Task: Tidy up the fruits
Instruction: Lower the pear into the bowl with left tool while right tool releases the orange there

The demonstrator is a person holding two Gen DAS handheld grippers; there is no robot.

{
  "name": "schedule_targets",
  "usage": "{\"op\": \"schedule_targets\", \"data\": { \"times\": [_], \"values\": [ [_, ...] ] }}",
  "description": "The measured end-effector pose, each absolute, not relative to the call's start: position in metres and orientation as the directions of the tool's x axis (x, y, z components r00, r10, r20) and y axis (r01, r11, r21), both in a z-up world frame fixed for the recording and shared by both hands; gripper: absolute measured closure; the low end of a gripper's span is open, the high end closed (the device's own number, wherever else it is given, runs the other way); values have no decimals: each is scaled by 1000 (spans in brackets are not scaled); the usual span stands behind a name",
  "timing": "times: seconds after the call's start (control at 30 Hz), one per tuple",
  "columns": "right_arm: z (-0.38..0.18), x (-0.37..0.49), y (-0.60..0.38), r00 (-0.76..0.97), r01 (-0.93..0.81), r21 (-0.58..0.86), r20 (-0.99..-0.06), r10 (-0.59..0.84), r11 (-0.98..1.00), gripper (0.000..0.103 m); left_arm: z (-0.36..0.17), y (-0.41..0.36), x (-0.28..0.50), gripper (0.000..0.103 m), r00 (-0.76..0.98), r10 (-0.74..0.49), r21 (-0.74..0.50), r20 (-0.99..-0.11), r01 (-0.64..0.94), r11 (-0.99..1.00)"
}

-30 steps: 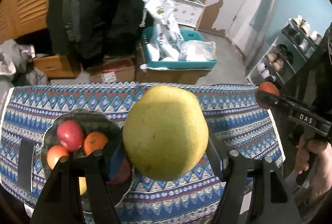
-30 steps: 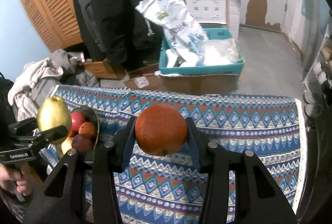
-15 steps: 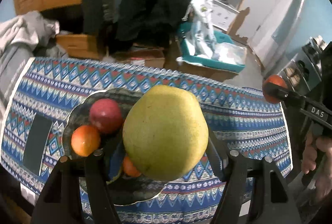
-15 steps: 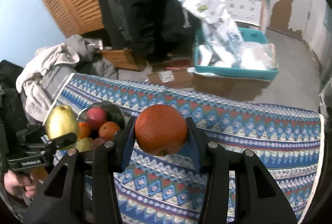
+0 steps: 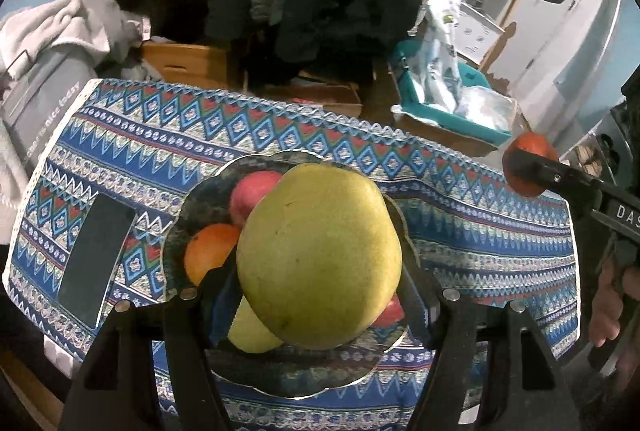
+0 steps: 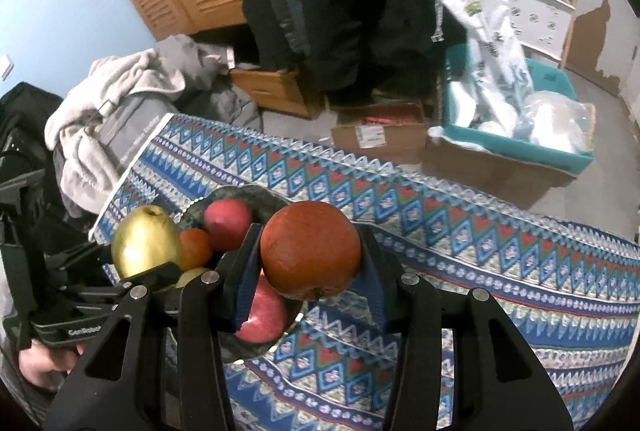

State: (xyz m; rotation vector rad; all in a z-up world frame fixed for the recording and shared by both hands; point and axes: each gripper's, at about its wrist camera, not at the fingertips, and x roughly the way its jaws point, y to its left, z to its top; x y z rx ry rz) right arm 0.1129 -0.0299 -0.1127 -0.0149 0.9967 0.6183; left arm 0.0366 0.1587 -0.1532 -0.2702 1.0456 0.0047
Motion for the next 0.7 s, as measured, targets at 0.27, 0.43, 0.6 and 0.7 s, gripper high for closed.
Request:
{"op": "schedule_targets", "data": {
  "times": [0.27,0.43,0.6,0.7],
  "values": [
    [-135,122,-1,328,-508,295,-803,498,809,58,-177,172,43,32,473,-116,-216,-873,-163,963],
    [-152,127,10,297,-507,303,-818,493,807,58,-196,177,49,32,439,-119,-217,-891,-179,960],
    [-161,129,15,273,-508,314,-825,495,802,58,-209,180,52,32,409,-128,-224,-903,-194,955],
    [-163,130,19,266,-510,318,-825,498,799,58,-216,181,55,32,392,-129,-223,-911,-203,954]
  ]
}}
